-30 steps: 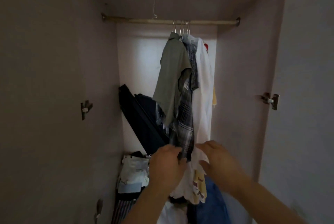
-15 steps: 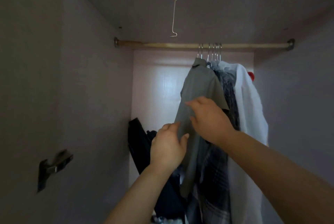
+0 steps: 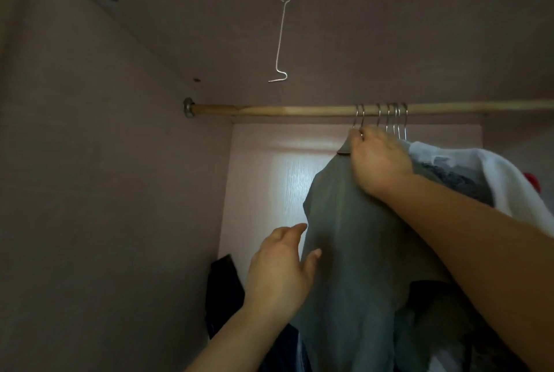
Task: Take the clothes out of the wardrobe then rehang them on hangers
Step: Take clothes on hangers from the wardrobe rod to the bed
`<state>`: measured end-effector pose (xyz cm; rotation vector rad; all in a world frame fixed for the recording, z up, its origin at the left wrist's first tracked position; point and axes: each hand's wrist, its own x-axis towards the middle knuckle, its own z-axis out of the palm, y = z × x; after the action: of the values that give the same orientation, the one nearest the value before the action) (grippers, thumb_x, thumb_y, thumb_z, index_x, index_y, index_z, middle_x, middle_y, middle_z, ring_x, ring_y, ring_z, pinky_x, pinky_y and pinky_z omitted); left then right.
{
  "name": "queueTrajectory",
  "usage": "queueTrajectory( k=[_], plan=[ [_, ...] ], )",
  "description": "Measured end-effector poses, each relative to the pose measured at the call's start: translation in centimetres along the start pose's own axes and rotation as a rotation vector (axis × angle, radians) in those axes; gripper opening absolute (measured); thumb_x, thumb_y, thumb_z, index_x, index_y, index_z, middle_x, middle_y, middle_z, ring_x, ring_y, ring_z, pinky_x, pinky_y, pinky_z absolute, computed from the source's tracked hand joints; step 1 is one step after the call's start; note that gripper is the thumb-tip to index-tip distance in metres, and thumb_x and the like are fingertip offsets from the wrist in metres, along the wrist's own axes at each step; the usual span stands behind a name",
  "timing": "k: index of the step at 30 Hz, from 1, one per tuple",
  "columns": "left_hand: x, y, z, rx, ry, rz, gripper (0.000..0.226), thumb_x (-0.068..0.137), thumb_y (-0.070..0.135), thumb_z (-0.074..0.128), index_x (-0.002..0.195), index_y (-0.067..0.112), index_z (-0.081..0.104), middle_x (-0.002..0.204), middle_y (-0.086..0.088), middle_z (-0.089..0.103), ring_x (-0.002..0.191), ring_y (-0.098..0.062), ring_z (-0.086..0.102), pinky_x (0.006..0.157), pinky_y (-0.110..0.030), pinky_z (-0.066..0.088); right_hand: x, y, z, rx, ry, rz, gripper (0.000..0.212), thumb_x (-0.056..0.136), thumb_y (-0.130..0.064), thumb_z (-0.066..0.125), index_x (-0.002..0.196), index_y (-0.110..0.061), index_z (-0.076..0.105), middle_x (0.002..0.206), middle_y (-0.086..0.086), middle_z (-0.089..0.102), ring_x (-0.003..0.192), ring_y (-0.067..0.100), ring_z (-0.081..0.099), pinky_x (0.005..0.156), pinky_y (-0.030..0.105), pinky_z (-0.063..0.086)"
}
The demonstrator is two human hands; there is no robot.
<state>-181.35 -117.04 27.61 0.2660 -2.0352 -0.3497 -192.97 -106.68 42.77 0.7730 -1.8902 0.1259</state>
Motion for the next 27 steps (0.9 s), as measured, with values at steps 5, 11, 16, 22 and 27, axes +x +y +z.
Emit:
queueTrajectory(
  k=[5,11,16,22,27],
  plan=[
    [0.9,-1.3,2.2,0.067,-0.012,0.058,0.053,0.09,0.051,0.039,0.14,0.033,0.034,0.139,0.012,0.04,0.128,-0.006,0.038,0.105,-0.02,0.03,0.9,4.0,3.0,0.021,-0.06,-0.03,0.075,0.082,-0.047,0.063,0.139,-0.012,0.03,0.136,0.008,0.041,0.123,0.026,0.042,0.093,0.038,0.041],
    [0.9,-2.3,4.3,0.123,-0.047,0.028,0.083,0.064,0.069,0.01,0.138,0.039,0.033,0.139,0.017,0.039,0.129,-0.002,0.037,0.106,-0.015,0.027,0.5,6.3,5.1,0.041,-0.014,-0.116,0.091,0.079,-0.058,0.06,0.148,-0.02,0.015,0.149,0.0,0.03,0.134,0.021,0.03,0.106,0.035,0.027],
    [1.1,-2.1,4.9,0.124,-0.074,0.013,0.08,0.066,0.067,0.014,0.138,0.039,0.033,0.139,0.017,0.039,0.129,-0.003,0.037,0.106,-0.018,0.029,0.8,6.3,5.9,-0.024,0.066,-0.125,0.083,0.084,-0.057,0.053,0.148,-0.019,0.017,0.145,0.0,0.035,0.132,0.021,0.03,0.101,0.033,0.024],
    [1.3,-1.5,2.7,0.152,-0.028,0.059,0.067,0.075,0.056,0.027,0.138,0.035,0.036,0.138,0.013,0.042,0.127,-0.008,0.041,0.106,-0.021,0.031,1.7,6.1,3.8,0.066,0.207,-0.072,0.077,0.083,-0.053,0.058,0.144,-0.015,0.031,0.138,0.008,0.047,0.124,0.03,0.038,0.096,0.037,0.028],
    [1.8,-0.8,-0.5,0.165,0.22,0.137,0.059,0.08,0.048,0.042,0.132,0.02,0.05,0.127,-0.003,0.055,0.117,-0.025,0.052,0.097,-0.033,0.042,-0.4,4.9,1.6,0.147,0.327,-0.136,0.077,0.072,-0.045,0.073,0.134,-0.007,0.048,0.124,0.015,0.058,0.108,0.039,0.052,0.088,0.043,0.043]
  ],
)
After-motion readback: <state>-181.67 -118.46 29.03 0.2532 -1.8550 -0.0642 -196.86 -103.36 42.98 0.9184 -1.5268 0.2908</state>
